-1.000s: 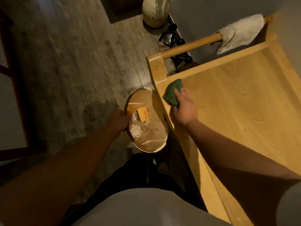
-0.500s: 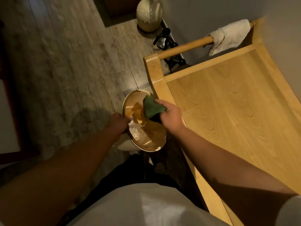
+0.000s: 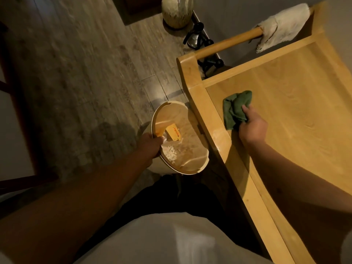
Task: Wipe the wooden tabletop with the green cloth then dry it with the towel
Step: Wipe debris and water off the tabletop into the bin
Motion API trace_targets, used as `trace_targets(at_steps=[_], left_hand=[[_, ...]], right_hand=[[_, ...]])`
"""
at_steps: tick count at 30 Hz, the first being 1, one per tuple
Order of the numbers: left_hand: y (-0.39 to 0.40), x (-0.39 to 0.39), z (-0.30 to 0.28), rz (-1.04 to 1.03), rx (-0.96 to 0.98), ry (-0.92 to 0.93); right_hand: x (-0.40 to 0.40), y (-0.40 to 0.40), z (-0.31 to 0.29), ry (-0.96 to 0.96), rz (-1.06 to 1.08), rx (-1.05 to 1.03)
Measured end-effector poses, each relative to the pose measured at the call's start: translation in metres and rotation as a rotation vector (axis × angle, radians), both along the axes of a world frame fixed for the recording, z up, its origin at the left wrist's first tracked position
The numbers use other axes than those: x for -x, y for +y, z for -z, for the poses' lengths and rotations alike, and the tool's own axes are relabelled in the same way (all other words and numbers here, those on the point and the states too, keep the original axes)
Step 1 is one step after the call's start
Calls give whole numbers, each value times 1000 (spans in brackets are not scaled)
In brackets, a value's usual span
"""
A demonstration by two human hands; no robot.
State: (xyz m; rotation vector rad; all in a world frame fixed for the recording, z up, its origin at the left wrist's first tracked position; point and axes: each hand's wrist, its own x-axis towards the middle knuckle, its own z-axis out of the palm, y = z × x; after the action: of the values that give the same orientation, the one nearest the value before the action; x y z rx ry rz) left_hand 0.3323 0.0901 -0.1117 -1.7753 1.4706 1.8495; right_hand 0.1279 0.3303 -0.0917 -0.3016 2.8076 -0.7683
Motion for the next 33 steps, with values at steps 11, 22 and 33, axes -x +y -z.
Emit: trace_targets(at_steps=[11,22,33], left_hand=[[24,-17,4,-82,-72,37],[68,-64,11,45,-56,0],[159,-119,29,63,-78,-52]], right_hand=[[-87,-27,-11,-177,-141,202],[-146,19,-44,-790,378,835],[-234,151,-45,-784,684,1011]])
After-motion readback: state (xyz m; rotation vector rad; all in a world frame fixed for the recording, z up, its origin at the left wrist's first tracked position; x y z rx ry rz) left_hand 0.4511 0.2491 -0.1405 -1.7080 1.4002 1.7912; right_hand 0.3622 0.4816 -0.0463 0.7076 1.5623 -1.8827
